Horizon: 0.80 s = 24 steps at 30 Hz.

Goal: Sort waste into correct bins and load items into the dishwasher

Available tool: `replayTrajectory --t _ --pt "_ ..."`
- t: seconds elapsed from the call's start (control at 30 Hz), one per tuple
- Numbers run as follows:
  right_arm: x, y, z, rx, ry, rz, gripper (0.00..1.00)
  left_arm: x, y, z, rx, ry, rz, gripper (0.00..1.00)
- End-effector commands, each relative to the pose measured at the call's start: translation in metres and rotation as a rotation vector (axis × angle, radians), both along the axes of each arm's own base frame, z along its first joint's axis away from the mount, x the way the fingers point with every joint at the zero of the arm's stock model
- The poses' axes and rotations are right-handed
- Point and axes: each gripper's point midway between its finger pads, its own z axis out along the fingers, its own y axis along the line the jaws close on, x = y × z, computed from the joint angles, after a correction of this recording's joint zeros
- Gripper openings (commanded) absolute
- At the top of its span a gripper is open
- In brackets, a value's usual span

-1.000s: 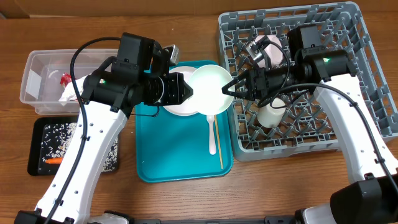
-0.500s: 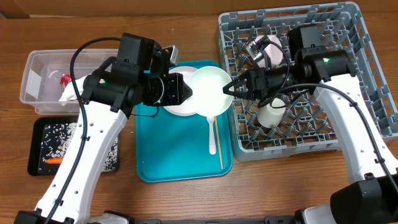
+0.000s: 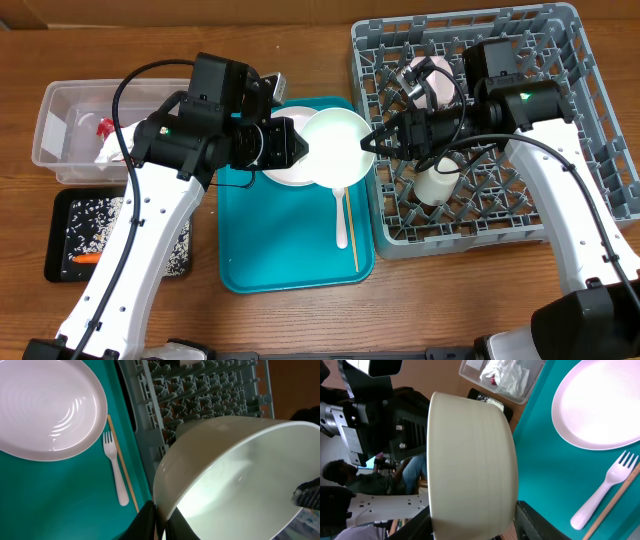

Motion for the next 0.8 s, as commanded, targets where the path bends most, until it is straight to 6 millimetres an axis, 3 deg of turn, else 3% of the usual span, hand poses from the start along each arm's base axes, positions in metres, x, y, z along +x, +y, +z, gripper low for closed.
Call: replayTrajectory --t 0.0,0.17,0.5,0.57,0.6,0.77 --pt "-0.005 0.003 0.009 0.031 -0.019 0.017 0.44 0.004 0.0 0.011 0.002 -0.049 -0.018 0.15" --pt "-0.003 0.003 0.01 0.034 -0.037 0.017 0.43 0.004 0.0 0.011 0.003 -0.049 -0.018 0.24" --pt "-0.002 0.004 0.01 0.035 -0.04 0.017 0.43 0.005 0.001 0.01 0.009 -0.05 -0.015 0.24" --pt "-0.002 0.004 0.01 0.034 -0.039 0.017 0.45 0.007 0.006 0.007 0.04 -0.06 -0.005 0.21" --pt "-0.002 0.003 0.01 0.034 -0.039 0.017 0.52 0.008 0.011 0.004 0.07 -0.059 0.013 0.21" --pt "-0.001 -0.001 0.0 -0.029 -0.03 -0.006 0.54 0.006 0.03 -0.01 0.182 -0.026 0.069 0.2"
